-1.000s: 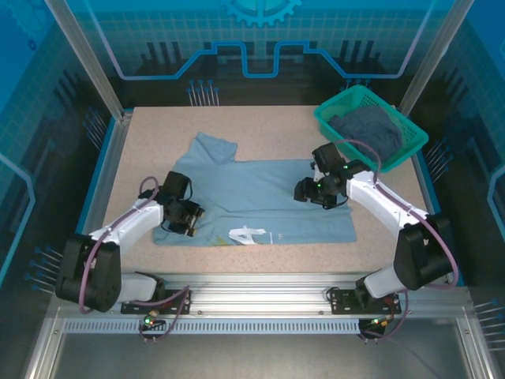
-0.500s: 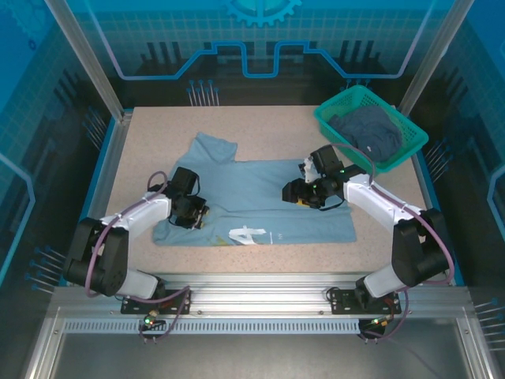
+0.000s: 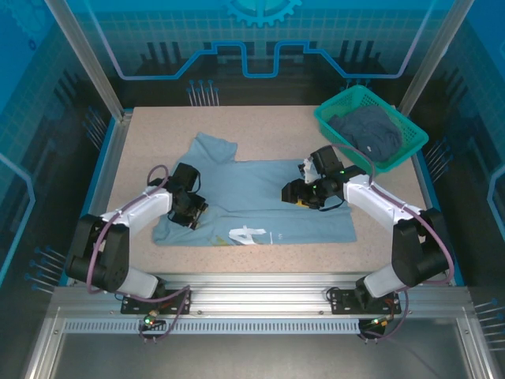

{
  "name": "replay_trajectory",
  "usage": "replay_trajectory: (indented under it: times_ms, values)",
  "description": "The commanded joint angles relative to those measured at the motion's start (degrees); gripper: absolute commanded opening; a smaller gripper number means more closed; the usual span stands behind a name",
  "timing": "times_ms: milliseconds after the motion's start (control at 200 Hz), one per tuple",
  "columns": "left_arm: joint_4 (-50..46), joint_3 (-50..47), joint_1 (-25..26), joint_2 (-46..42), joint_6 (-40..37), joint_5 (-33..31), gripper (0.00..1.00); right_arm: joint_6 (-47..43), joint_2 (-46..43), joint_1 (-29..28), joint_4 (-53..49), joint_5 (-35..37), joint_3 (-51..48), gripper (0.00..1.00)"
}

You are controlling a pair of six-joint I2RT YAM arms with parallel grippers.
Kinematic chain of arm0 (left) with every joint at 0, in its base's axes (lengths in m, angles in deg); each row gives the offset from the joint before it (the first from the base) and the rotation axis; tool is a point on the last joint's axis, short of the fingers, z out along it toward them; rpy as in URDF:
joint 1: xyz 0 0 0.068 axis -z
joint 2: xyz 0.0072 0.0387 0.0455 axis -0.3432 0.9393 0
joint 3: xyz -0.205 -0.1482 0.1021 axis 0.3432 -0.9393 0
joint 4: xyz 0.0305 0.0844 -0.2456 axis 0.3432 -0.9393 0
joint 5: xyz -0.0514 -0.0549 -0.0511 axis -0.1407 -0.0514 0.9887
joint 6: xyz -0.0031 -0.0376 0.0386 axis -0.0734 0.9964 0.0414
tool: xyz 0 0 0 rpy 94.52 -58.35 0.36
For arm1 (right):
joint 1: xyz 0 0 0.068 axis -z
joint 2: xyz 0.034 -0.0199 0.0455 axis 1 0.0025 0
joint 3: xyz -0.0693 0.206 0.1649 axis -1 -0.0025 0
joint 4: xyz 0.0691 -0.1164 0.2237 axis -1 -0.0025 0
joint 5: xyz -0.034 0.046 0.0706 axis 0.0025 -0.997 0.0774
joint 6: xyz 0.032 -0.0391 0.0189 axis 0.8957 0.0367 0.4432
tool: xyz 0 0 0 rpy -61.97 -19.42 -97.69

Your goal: Fold and stack the t-shirts

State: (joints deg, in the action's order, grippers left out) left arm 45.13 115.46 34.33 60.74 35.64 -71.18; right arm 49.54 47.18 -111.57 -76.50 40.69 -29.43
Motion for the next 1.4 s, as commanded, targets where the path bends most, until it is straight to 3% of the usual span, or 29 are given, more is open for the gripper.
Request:
replay_trajectory:
  times_ms: [0,355,570,780,1215,1396]
  values:
    - [2.7,-2.5,0.2,0.1,0.7,1.9,0.44,0.2,-1.4,-0.5,2.4,-2.8,-0.9,0.61]
    - [6.5,-2.3,0.2,3.3,-0.2,1.2,0.32,0.1,-2.3,-0.5,2.7,-3.9,-0.9,0.62]
    - [5.8,0.1,0.4,3.0,-2.3,0.6,0.0,0.3,-2.0,-0.4,1.8,-2.6,-1.1,0.61]
    - [2.4,5.9,0.7,4.8,-7.4,0.0,0.0,0.1,-1.3,0.0,0.6,-1.9,-0.4,0.59]
    - [-7.1,28.7,2.1,22.6,-27.7,2.2,0.0,0.1,-0.8,2.0,-2.2,-0.6,1.0,0.55]
    - [-12.1,36.1,4.9,27.4,-33.3,-0.5,0.0,0.1,-0.9,2.7,-2.6,-0.7,0.5,0.55]
